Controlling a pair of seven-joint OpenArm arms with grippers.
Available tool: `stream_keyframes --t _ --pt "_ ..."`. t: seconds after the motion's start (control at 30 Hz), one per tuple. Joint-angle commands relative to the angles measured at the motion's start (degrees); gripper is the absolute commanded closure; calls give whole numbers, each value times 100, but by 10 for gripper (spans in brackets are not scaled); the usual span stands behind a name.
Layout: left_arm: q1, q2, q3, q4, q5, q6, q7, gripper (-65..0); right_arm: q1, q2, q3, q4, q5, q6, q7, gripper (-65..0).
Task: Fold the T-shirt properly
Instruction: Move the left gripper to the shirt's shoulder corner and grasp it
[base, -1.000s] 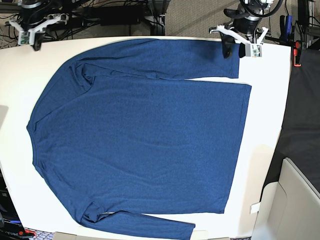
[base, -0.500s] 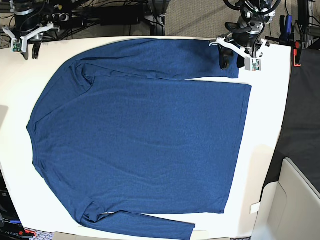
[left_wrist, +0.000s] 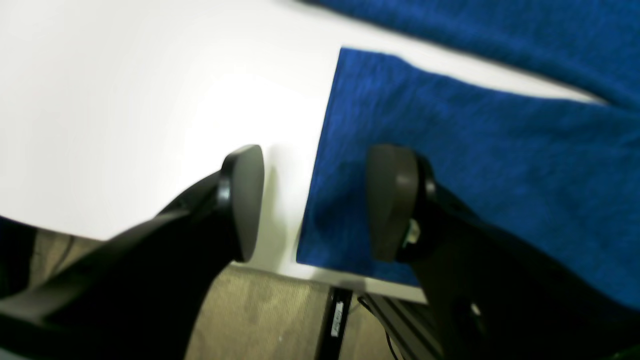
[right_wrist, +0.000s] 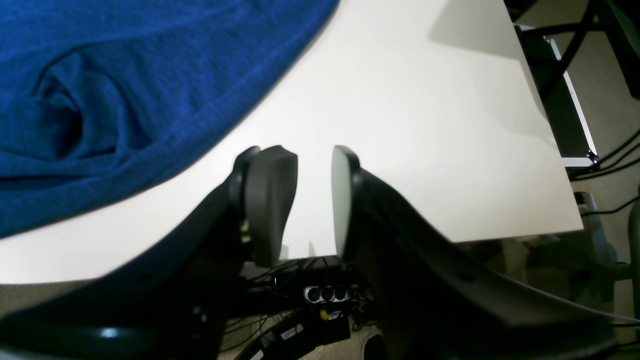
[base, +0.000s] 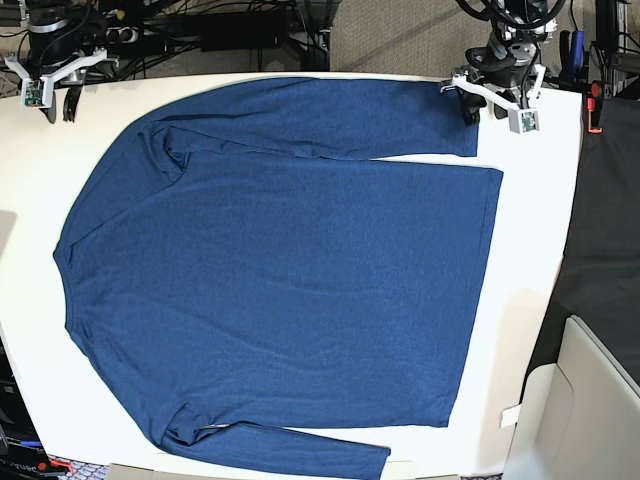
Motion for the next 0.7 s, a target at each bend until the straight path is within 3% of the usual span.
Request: stream_keyframes --t 0.0,0.27,0.5,0.67 --pt "22 21 -4 22 -27 -21 -67 -319 -62 59 58 109 30 -32 136 -175" --pt "31 56 383 -312 -36 -30 -58 -311 -35 50 58 136 30 -32 145 -175" --pt "58 48 858 -189 -36 -30 -58 -175 35 50 58 136 30 -32 110 -175" --pt "58 48 831 -189 -36 -30 -58 -158 53 59 58 136 30 -32 110 -177"
